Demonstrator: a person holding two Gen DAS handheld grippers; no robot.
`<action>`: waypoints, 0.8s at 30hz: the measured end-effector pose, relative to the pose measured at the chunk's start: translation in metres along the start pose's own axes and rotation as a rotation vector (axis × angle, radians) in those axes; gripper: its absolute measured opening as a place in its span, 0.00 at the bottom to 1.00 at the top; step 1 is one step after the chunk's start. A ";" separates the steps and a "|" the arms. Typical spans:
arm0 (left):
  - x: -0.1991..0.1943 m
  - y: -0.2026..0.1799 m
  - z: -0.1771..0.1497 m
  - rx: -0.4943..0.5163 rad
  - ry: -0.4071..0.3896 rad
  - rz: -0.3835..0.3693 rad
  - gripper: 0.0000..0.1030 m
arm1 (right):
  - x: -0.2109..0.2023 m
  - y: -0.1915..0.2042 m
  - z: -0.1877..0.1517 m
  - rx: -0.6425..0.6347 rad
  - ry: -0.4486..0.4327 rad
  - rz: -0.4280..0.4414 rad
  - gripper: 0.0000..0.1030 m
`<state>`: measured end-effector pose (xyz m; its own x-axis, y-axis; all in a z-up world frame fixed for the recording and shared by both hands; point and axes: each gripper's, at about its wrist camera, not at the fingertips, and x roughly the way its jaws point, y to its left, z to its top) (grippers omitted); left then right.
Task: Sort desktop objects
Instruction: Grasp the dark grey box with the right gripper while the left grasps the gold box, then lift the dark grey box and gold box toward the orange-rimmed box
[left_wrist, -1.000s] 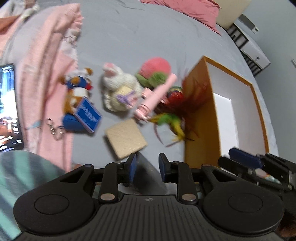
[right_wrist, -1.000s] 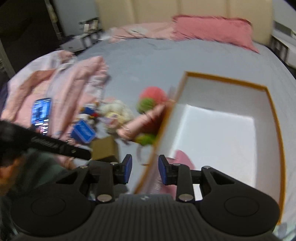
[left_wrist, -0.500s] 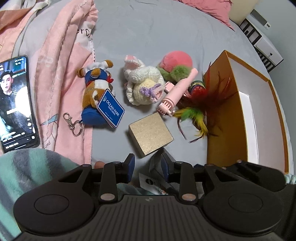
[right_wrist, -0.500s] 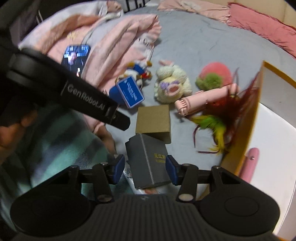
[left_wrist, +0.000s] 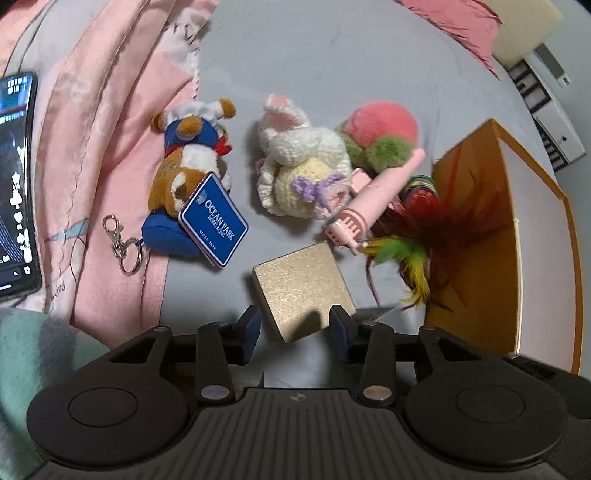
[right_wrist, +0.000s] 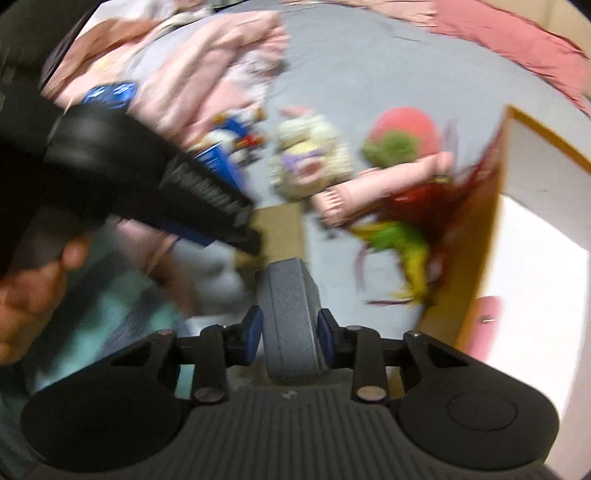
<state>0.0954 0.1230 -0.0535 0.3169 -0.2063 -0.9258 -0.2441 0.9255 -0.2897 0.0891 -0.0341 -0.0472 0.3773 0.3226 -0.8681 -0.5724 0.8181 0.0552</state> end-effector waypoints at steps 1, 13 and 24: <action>0.004 0.002 0.002 -0.015 0.012 -0.006 0.46 | 0.000 -0.003 0.003 0.005 -0.005 -0.014 0.25; 0.033 0.014 0.013 -0.126 0.106 -0.083 0.53 | 0.018 -0.004 0.013 -0.019 0.067 0.052 0.39; 0.051 0.012 0.018 -0.143 0.124 -0.103 0.75 | 0.027 0.007 0.010 -0.080 0.116 0.050 0.54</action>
<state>0.1254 0.1297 -0.1001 0.2338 -0.3428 -0.9099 -0.3466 0.8449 -0.4074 0.1019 -0.0148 -0.0651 0.2627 0.3006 -0.9169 -0.6461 0.7605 0.0642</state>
